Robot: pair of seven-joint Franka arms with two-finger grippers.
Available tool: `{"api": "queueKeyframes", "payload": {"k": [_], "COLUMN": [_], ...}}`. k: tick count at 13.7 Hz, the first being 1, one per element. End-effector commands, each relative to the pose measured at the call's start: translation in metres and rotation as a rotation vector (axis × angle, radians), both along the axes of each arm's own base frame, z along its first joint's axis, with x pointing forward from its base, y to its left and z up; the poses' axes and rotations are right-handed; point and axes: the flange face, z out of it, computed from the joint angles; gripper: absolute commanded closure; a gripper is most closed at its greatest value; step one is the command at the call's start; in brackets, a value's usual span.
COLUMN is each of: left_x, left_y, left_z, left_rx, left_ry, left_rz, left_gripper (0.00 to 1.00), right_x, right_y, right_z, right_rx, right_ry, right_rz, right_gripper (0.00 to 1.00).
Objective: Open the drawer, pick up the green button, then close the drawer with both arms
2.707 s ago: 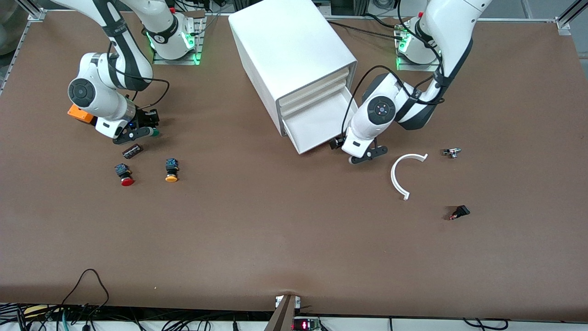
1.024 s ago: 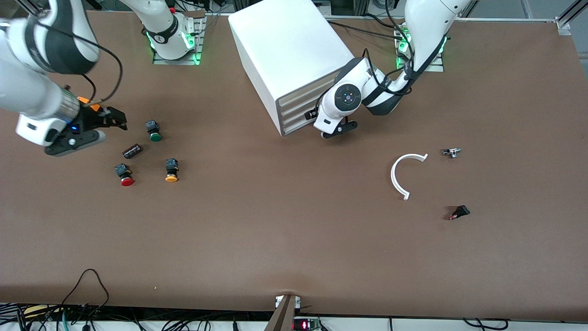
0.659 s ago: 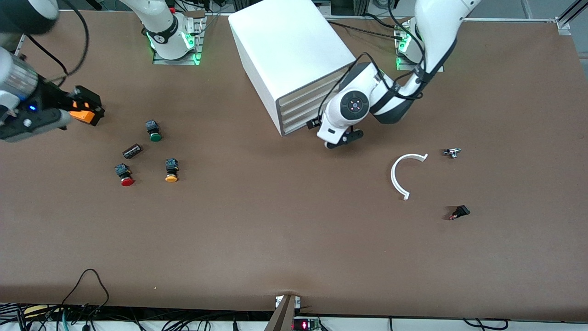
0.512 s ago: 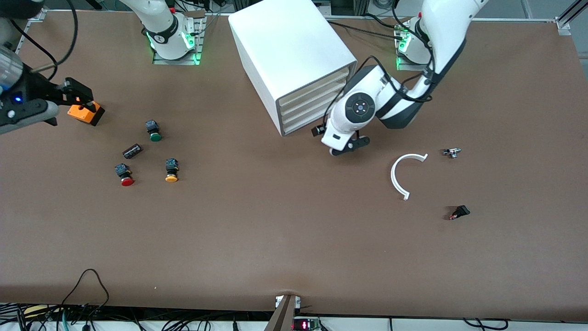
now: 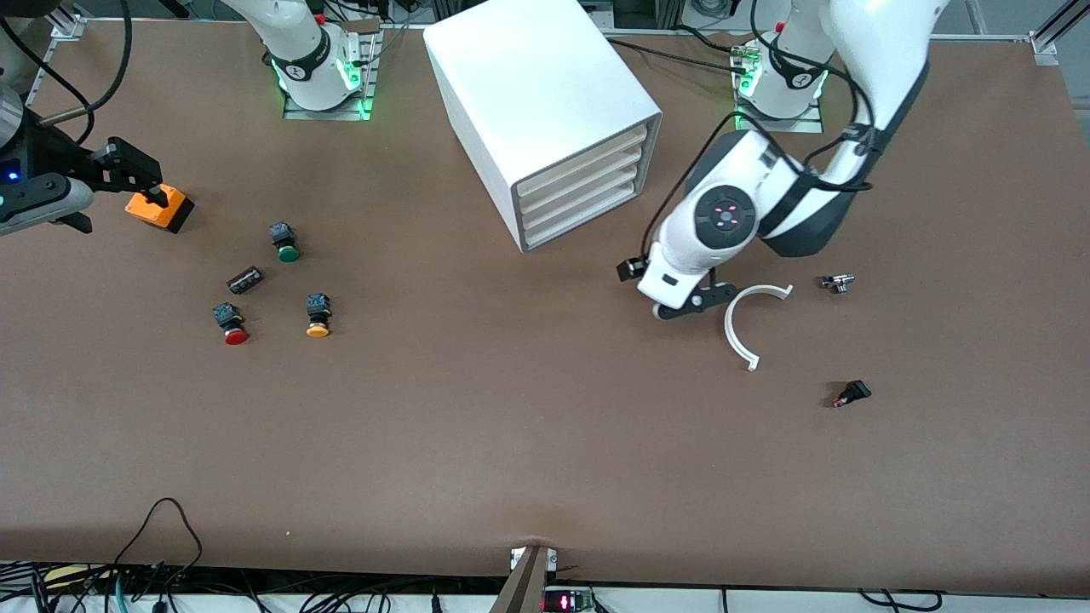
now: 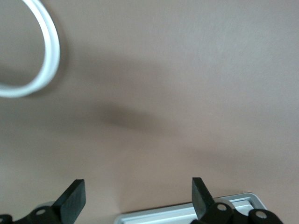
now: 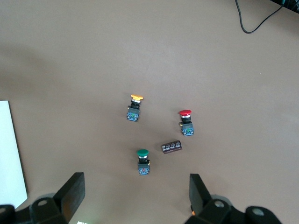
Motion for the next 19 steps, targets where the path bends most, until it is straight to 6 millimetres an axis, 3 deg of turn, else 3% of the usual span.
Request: {"api": "queueKeyframes", "payload": {"k": [1, 5, 12, 15, 19], "left_x": [0.019, 0.031, 0.029, 0.023, 0.007], "left_y": [0.051, 0.131, 0.250, 0.282, 0.305], "left_z": [0.036, 0.076, 0.141, 0.168, 0.198], "left_rx": [0.020, 0.039, 0.065, 0.071, 0.075], "left_ry": [-0.070, -0.079, -0.119, -0.160, -0.178], "left_rz": [-0.081, -0.166, -0.264, -0.285, -0.297], "left_gripper": [0.00, 0.00, 0.00, 0.00, 0.00], "right_x": [0.004, 0.011, 0.013, 0.014, 0.014], "right_y": [0.003, 0.001, 0.003, 0.002, 0.002], "right_z": [0.004, -0.004, -0.003, -0.003, -0.002], "right_rx": [0.012, 0.008, 0.012, 0.012, 0.013], "right_ry": [0.008, 0.006, -0.012, -0.015, -0.021], "right_rz": [-0.004, -0.012, -0.009, -0.011, -0.013], "right_gripper": [0.01, 0.01, 0.01, 0.01, 0.01]}}
